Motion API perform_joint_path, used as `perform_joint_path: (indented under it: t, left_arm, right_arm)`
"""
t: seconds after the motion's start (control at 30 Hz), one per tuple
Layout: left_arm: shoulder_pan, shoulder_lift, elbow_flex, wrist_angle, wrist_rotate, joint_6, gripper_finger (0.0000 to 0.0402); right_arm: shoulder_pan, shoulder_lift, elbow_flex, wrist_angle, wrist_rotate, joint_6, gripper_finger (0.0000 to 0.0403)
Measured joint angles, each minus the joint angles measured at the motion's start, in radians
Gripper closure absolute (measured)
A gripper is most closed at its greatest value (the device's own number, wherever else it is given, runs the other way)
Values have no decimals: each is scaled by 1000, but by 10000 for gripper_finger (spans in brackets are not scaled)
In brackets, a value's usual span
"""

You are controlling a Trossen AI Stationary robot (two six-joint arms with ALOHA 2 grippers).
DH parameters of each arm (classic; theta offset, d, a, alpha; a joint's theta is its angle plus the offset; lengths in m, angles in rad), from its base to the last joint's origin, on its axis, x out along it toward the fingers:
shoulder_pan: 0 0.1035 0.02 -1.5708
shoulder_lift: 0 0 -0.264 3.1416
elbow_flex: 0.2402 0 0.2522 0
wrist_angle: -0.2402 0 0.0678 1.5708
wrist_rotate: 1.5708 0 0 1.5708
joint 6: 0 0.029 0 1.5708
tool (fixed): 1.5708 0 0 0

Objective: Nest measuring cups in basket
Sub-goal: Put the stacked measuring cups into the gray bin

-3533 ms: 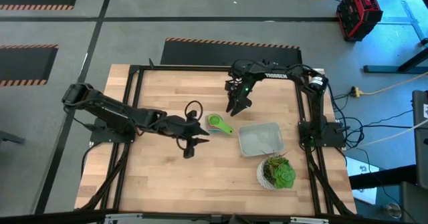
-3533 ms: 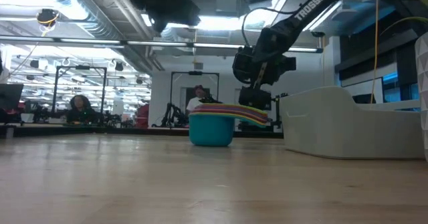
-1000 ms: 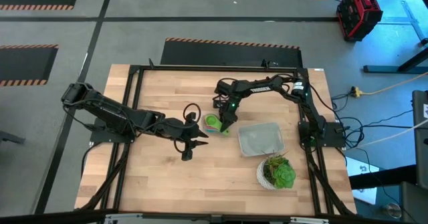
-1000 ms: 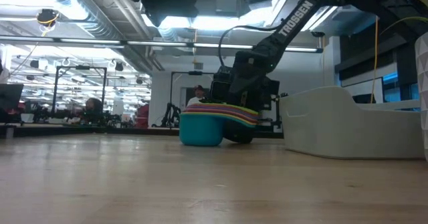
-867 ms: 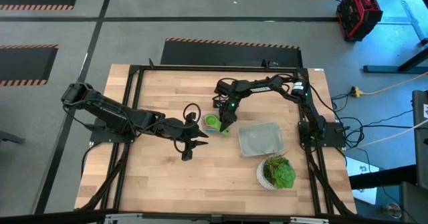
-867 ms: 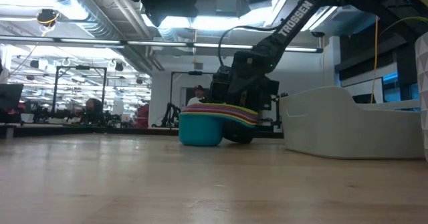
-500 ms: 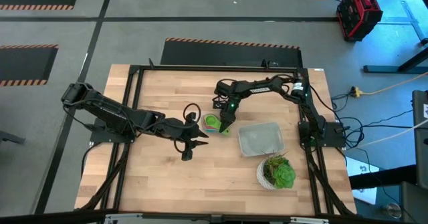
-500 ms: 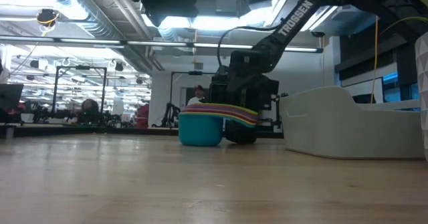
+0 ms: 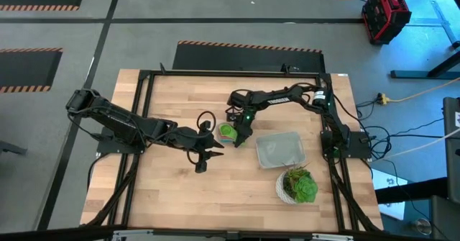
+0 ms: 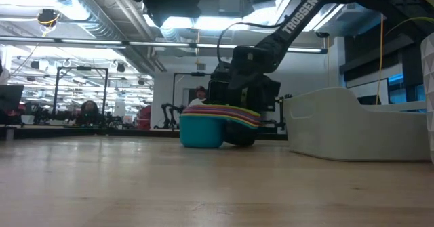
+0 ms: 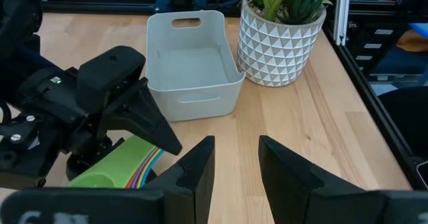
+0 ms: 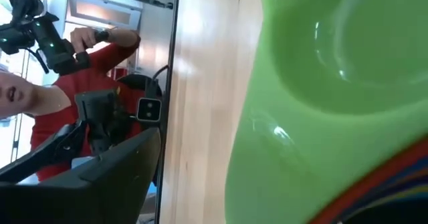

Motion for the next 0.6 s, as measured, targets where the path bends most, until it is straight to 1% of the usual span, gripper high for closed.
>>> perform_joint_path:
  t: [0.6]
  left_arm:
    - [0,0,0,0,0,0,292]
  right_arm:
    - [0,0,0,21,4,4,27]
